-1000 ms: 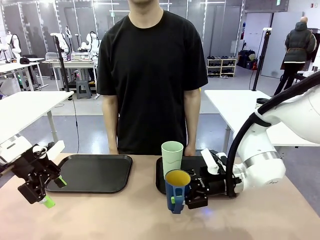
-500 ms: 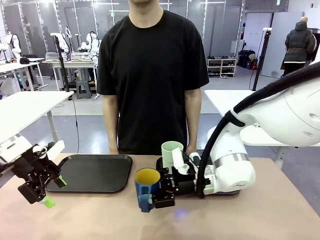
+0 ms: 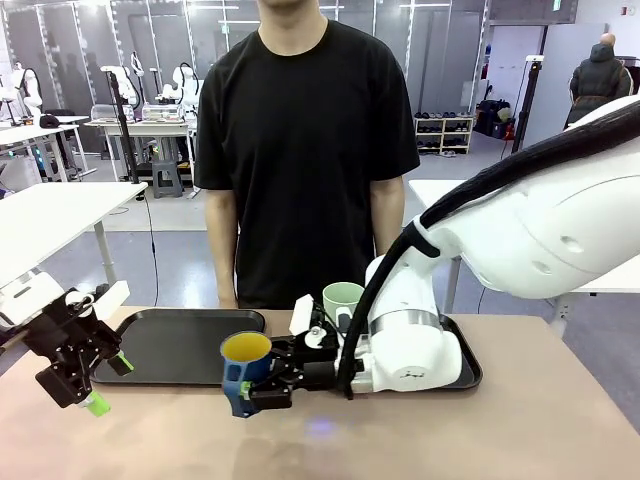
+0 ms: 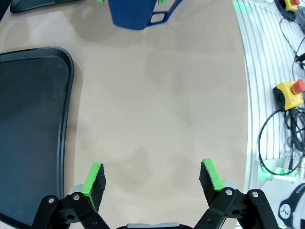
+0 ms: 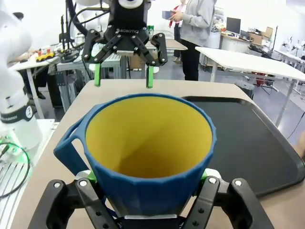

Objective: Sort and store the cups by type.
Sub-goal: Pick up the Handle plastic cup and place it into the empty Flat Tray.

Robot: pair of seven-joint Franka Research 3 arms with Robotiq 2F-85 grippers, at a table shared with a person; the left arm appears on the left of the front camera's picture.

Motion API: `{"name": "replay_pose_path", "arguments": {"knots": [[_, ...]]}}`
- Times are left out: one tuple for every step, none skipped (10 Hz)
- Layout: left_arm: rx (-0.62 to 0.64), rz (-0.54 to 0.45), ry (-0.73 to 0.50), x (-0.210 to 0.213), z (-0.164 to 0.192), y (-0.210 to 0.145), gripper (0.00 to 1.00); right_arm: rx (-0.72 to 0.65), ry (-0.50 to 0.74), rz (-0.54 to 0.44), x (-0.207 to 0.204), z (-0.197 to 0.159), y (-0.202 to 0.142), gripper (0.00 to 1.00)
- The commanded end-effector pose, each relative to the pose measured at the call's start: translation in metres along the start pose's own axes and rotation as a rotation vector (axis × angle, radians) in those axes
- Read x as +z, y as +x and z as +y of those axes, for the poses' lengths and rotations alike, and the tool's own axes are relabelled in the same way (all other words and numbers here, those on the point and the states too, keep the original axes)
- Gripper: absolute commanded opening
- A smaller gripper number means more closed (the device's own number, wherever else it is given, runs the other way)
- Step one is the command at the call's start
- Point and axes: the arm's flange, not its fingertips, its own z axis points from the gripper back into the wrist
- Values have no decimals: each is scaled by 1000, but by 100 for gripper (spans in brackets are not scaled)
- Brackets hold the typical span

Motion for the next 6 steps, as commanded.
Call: {"name": "replay_pose_path", "arguments": {"knots": [[0, -3, 17, -3, 0, -1, 100, 15, -43, -64, -29, -6, -7, 75], [0, -3, 17, -3, 0, -1, 100, 13, -76, -52, -39, -8, -8, 75], [0, -3, 17, -3, 0, -1, 100, 3, -90, -72, -50, -10, -8, 75], [0, -3, 17, -3, 0, -1, 100, 14, -116, -74, -61, -12, -6, 75], [0, -3, 17, -3, 0, -1, 100, 17, -136, -66, -74, -14, -5, 75], [0, -3, 17, -3, 0, -1, 100, 21, -159, -77, -83, -14, -3, 75]]}}
